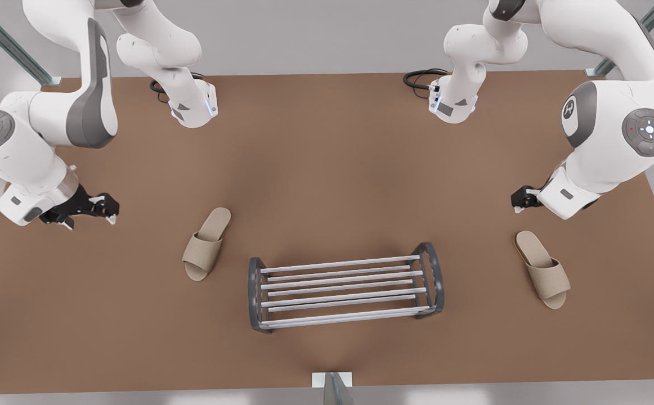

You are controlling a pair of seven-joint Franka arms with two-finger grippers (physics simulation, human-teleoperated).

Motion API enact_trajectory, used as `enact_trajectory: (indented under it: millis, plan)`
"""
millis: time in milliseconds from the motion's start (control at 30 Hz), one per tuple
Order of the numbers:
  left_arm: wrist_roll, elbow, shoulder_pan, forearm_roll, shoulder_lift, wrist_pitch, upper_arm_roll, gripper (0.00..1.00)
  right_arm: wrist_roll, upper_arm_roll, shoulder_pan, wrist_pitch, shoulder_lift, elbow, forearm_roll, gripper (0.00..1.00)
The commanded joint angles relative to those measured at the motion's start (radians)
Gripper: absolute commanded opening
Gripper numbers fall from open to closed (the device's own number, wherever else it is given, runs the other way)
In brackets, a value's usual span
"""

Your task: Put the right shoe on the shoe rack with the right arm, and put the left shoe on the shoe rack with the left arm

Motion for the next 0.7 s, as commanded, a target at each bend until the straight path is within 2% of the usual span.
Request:
enact_trajectory:
  millis: [0,67,100,133,167,200,233,267,300,333,367,433,500,600,667]
  plan:
    - [0.009,-0.001,0.0,0.0,-0.001,0.007,0.0,1.0,-0.035,0.0,-0.001,-0.017,-0.001,0.001,-0.007,1.0]
    - [0.046,-0.024,0.003,0.0,-0.012,0.023,-0.003,1.0,-0.041,0.044,0.007,-0.016,-0.008,-0.022,-0.018,1.0]
    - [0.205,-0.097,0.005,0.014,-0.049,0.087,0.0,1.0,-0.043,0.065,0.009,-0.011,-0.006,-0.024,-0.041,1.0]
    - [0.348,-0.212,0.002,0.116,-0.102,0.191,0.002,1.0,-0.032,0.148,0.007,0.006,-0.003,-0.045,-0.144,1.0]
    - [0.435,-0.33,0.002,0.231,-0.161,0.297,0.002,1.0,0.025,0.182,0.009,0.038,0.006,-0.065,-0.161,1.0]
    - [0.549,-0.445,0.002,0.362,-0.202,0.44,0.002,1.0,0.046,0.269,0.009,0.13,-0.005,-0.14,-0.282,1.0]
    - [0.552,-0.559,0.002,0.602,-0.233,0.566,-0.004,1.0,0.049,0.317,0.009,0.15,-0.008,-0.183,-0.417,1.0]
    - [0.534,-0.662,0.002,0.8,-0.251,0.704,-0.003,1.0,0.094,0.354,0.009,0.251,-0.026,-0.286,-0.493,1.0]
    - [0.367,-0.751,0.002,1.044,-0.268,0.784,0.0,1.0,0.095,0.359,0.006,0.308,-0.028,-0.3,-0.546,1.0]
    - [-0.023,-0.847,0.002,1.358,-0.265,0.82,0.0,1.0,0.126,0.36,0.007,0.371,-0.023,-0.349,-0.575,1.0]
    - [-0.291,-0.898,0.003,1.509,-0.259,0.866,0.005,1.0,0.235,0.36,0.018,0.431,-0.006,-0.398,-0.661,1.0]
    - [-0.531,-0.926,0.003,1.58,-0.242,1.213,0.186,1.0,0.397,0.36,0.045,0.458,0.044,-0.444,-0.937,1.0]
    - [-1.06,-0.926,0.002,1.971,-0.168,1.199,0.195,1.0,0.531,0.355,0.033,0.506,0.089,-0.502,-1.201,1.0]
    - [-1.517,-0.946,-0.002,2.227,-0.115,1.225,0.195,1.0,0.834,0.351,0.039,0.498,0.215,-0.502,-1.471,1.0]
    - [-1.631,-0.962,0.002,2.233,-0.107,1.303,0.23,1.0,0.927,0.351,0.062,0.495,0.219,-0.524,-1.546,1.0]
